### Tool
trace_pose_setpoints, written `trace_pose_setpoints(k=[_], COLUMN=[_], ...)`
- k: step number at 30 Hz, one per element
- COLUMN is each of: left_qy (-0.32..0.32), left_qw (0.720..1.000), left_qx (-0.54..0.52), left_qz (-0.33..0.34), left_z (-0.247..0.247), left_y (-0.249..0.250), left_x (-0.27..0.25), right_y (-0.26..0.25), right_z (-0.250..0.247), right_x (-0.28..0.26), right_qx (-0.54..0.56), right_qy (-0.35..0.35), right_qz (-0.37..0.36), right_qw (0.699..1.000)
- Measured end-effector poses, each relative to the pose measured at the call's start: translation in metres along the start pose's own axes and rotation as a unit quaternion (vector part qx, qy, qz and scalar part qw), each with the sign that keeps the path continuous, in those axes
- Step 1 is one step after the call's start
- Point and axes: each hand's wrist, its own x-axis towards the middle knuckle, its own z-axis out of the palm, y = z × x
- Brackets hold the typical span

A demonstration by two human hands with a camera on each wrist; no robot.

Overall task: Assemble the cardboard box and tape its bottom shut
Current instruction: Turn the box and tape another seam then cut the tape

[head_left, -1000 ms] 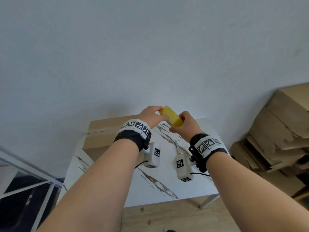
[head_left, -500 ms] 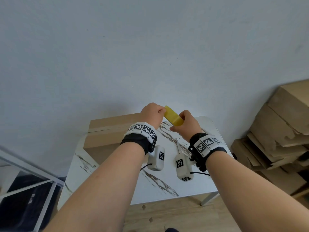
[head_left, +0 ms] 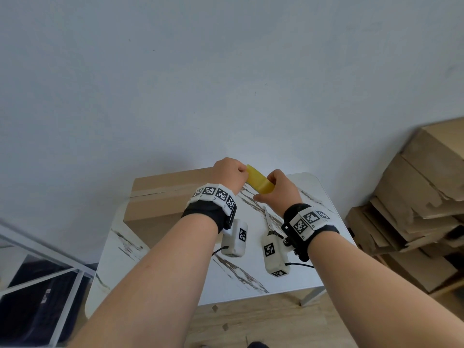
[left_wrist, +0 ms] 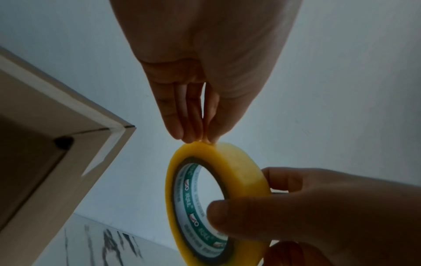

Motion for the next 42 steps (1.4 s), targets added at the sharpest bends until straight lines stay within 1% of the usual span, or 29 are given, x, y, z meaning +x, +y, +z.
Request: trace_pose_setpoints(k=[6, 10, 11, 15, 16, 21, 23, 27, 30, 32, 35, 42], left_qy=[-0.007, -0.009, -0.016, -0.050, -0.045, 0.027, 0.037, 0.028, 0.009, -0.001, -0.012, 0.014], left_qw=[0.999, 0.995, 0.995, 0.998, 0.998, 0.999, 0.999, 0.998, 0.990, 0.987, 0.987, 0.992], left_qx=[-0.027, -0.086, -0.086, -0.040, -0.037, -0.028, -0.016, 0.063, 0.139, 0.161, 0.160, 0.122], left_qz=[-0.020, -0.045, -0.046, -0.021, -0.016, -0.017, -0.019, -0.007, 0.015, 0.018, 0.019, 0.032], left_z=[0.007, 0.008, 0.008, 0.009, 0.009, 0.008, 0.003, -0.004, -0.005, -0.003, -0.001, -0.003], left_y=[-0.008, -0.011, -0.011, -0.009, -0.009, -0.005, -0.003, 0.002, 0.006, 0.006, 0.006, 0.009], left_x=[0.008, 0.011, 0.012, 0.013, 0.013, 0.013, 0.014, 0.015, 0.016, 0.017, 0.017, 0.013], right_y=[0.002, 0.001, 0.000, -0.001, -0.001, -0.003, -0.004, -0.008, -0.011, -0.011, -0.012, -0.015], right_z=[0.000, -0.002, -0.003, -0.007, -0.008, -0.008, -0.008, -0.009, -0.009, -0.009, -0.009, -0.009], right_x=[-0.001, 0.000, 0.001, 0.003, 0.003, 0.002, 0.001, 0.000, 0.000, -0.002, -0.003, -0.006], right_qx=[0.002, 0.011, 0.013, 0.018, 0.019, 0.013, 0.013, 0.010, 0.006, 0.005, 0.003, 0.002], right_qy=[-0.004, 0.000, 0.001, 0.008, 0.009, 0.006, 0.006, 0.007, 0.006, 0.004, 0.005, 0.016], right_qz=[0.003, -0.001, -0.002, -0.005, -0.006, -0.016, -0.023, -0.033, -0.039, -0.039, -0.037, -0.034], right_qw=[1.000, 1.000, 1.000, 1.000, 1.000, 1.000, 1.000, 0.999, 0.999, 0.999, 0.999, 0.999])
